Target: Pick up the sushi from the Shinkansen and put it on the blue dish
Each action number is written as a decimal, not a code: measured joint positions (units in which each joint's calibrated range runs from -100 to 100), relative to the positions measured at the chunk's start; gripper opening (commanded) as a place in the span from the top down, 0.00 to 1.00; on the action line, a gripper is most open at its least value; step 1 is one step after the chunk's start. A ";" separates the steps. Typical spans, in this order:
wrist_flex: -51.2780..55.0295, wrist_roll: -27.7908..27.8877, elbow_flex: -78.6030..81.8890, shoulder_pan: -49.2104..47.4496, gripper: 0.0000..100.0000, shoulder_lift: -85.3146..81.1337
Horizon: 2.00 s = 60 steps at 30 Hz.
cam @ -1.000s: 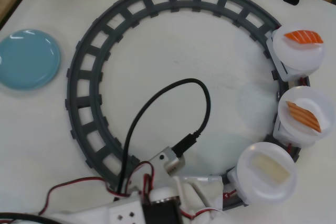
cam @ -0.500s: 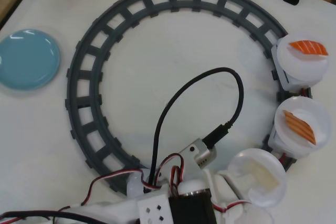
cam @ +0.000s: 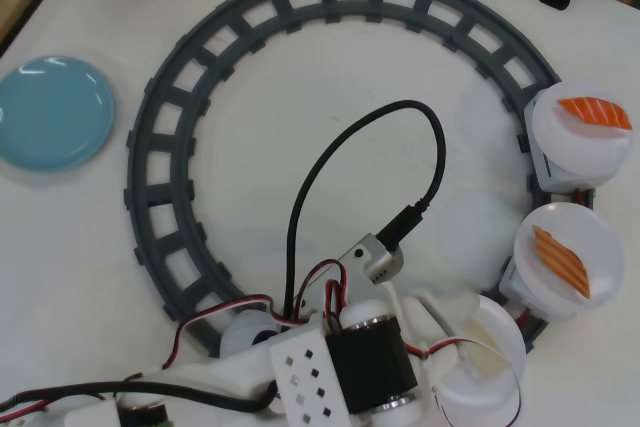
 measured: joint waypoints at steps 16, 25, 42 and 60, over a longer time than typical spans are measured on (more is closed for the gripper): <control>0.00 -1.97 -0.09 0.08 0.64 4.13; 0.00 -2.07 -0.09 0.98 0.64 7.17; 0.00 -2.07 2.29 0.98 0.73 7.59; 0.00 -2.74 4.30 0.98 0.96 7.51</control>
